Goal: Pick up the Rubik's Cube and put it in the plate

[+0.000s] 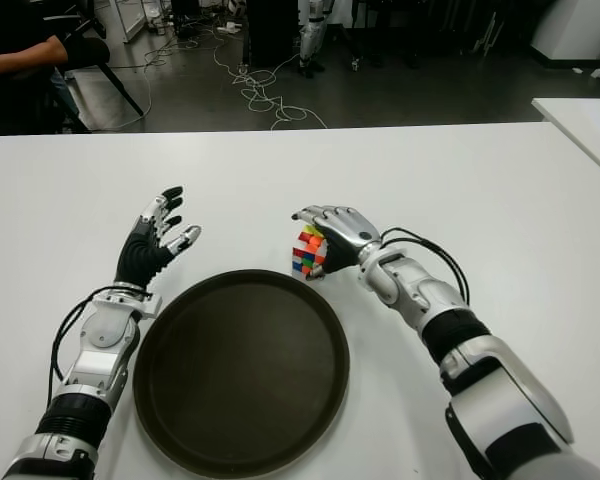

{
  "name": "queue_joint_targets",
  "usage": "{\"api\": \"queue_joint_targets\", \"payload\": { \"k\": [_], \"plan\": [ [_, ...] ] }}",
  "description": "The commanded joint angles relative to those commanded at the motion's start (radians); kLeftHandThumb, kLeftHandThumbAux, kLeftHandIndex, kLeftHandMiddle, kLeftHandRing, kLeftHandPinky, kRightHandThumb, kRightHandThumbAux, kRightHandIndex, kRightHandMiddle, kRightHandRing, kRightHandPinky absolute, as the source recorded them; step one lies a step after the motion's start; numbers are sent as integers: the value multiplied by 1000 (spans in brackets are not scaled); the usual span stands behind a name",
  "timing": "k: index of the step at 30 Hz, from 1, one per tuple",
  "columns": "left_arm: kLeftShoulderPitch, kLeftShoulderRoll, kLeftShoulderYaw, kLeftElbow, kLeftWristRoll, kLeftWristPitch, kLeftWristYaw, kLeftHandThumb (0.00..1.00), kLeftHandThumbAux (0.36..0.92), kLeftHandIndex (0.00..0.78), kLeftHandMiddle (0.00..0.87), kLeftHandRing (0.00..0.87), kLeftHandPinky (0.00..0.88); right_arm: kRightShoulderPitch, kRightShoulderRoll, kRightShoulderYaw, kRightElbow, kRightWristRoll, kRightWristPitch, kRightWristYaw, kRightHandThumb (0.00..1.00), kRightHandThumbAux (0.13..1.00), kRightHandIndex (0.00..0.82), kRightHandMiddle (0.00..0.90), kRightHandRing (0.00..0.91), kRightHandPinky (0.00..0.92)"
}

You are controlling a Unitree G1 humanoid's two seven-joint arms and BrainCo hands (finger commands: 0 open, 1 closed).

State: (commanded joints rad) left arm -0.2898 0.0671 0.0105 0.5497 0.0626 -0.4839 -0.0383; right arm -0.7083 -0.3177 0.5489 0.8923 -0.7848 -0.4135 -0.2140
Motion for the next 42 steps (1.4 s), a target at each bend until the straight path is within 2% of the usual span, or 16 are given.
{"api": "queue_joint_targets", "payload": {
  "k": [11,27,38,42],
  "plan": [
    [3,2,0,-5,7,-3,6,0,624,50,80,24,0,1,5,10,-2,-2,0,-6,0,787,177,196,222,259],
    [3,6,-3,-3,8,-10,2,0,605,57,90,34,0,-1,10,20,15,5,-2,14,0,796,180,195,219,238],
    [1,0,1,8,12,-24,23,0,634,54,95,44,11,-5,15,21,33,6,-9,12,0,801,202,215,240,274],
    [2,-2,0,1,10,-14,27,0,632,54,94,42,10,-5,18,19,38,7,-12,4,0,800,210,223,248,283]
  ]
}}
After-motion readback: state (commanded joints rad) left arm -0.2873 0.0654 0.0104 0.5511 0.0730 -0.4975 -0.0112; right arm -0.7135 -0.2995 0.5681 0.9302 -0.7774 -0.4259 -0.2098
